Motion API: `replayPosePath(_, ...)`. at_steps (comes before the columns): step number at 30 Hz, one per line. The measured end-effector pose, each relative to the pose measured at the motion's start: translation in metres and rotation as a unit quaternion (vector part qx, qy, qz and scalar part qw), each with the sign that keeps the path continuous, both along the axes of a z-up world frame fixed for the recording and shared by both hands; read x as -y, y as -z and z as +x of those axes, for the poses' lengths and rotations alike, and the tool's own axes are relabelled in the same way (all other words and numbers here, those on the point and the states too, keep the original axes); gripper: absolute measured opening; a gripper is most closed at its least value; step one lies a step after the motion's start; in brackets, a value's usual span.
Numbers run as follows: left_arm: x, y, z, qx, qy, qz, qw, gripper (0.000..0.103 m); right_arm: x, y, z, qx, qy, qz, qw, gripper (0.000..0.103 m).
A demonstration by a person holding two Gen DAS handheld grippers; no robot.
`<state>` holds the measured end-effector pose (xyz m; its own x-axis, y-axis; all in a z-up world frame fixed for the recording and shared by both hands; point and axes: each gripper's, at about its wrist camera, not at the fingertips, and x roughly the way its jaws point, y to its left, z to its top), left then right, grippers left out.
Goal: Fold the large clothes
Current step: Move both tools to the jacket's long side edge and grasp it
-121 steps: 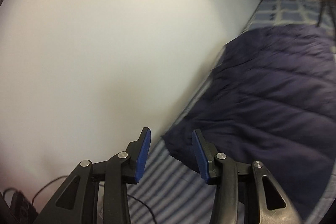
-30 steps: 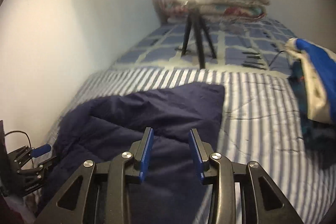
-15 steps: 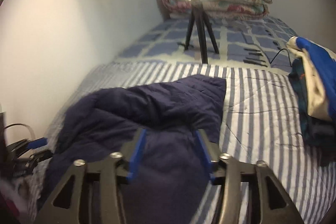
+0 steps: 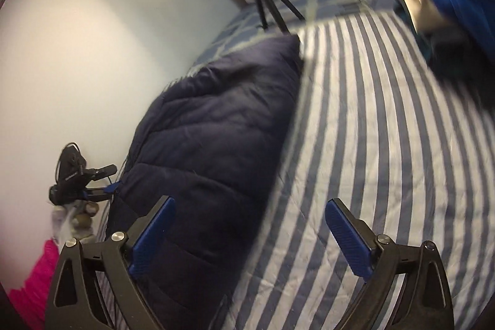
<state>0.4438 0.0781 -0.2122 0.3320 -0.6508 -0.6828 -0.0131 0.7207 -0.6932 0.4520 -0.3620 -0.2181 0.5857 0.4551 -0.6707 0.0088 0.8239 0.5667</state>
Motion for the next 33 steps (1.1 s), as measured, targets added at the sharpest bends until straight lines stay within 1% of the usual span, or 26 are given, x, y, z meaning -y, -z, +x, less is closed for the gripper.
replayPosePath(2,-0.003,0.008,0.003,-0.008,0.001,-0.030,0.9995,0.079,0.006,0.009,0.000,-0.005,0.003,0.034,0.999,0.098)
replayPosePath(5,-0.005,0.013,0.009,-0.006,0.008,-0.067,0.9977,0.079,0.011,0.017,0.001,-0.006,0.001,0.075,0.997,0.098)
replayPosePath(8,-0.006,0.021,0.016,-0.011,0.017,-0.102,0.9946,0.079,0.011,0.023,0.003,-0.011,-0.011,0.098,0.995,0.098)
replayPosePath(11,-0.004,0.026,0.021,-0.011,0.030,-0.117,0.9927,0.079,0.006,0.028,0.008,-0.015,-0.026,0.114,0.993,0.098)
replayPosePath(15,0.009,0.025,0.027,-0.004,0.060,-0.110,0.9921,0.079,-0.006,0.033,0.017,-0.014,-0.056,0.121,0.991,0.099)
replayPosePath(18,0.017,0.025,0.031,-0.001,0.070,-0.104,0.9920,0.079,-0.015,0.034,0.020,-0.014,-0.069,0.128,0.989,0.098)
replayPosePath(20,0.023,0.025,0.035,-0.001,0.071,-0.103,0.9921,0.079,-0.022,0.034,0.024,-0.013,-0.076,0.136,0.988,0.096)
replayPosePath(22,0.028,0.024,0.038,-0.002,0.073,-0.099,0.9923,0.079,-0.030,0.033,0.025,-0.014,-0.087,0.140,0.986,0.091)
replayPosePath(24,0.033,0.023,0.039,-0.001,0.076,-0.092,0.9928,0.079,-0.036,0.032,0.026,-0.015,-0.093,0.131,0.987,0.089)
replayPosePath(26,0.042,0.021,0.041,0.001,0.081,-0.076,0.9938,0.079,-0.044,0.032,0.029,-0.015,-0.094,0.127,0.987,0.088)
replayPosePath(28,0.047,0.020,0.041,0.002,0.082,-0.059,0.9949,0.077,-0.049,0.034,0.030,-0.019,-0.091,0.130,0.987,0.083)
replayPosePath(30,0.051,0.018,0.041,0.002,0.082,-0.042,0.9957,0.070,-0.050,0.035,0.032,-0.026,-0.084,0.131,0.987,0.080)
replayPosePath(32,0.057,0.014,0.041,0.005,0.081,-0.030,0.9963,0.058,-0.052,0.033,0.031,-0.030,-0.082,0.125,0.988,0.074)
replayPosePath(33,0.059,0.010,0.038,0.013,0.081,-0.022,0.9964,0.055,-0.051,0.032,0.029,-0.032,-0.080,0.122,0.989,0.069)
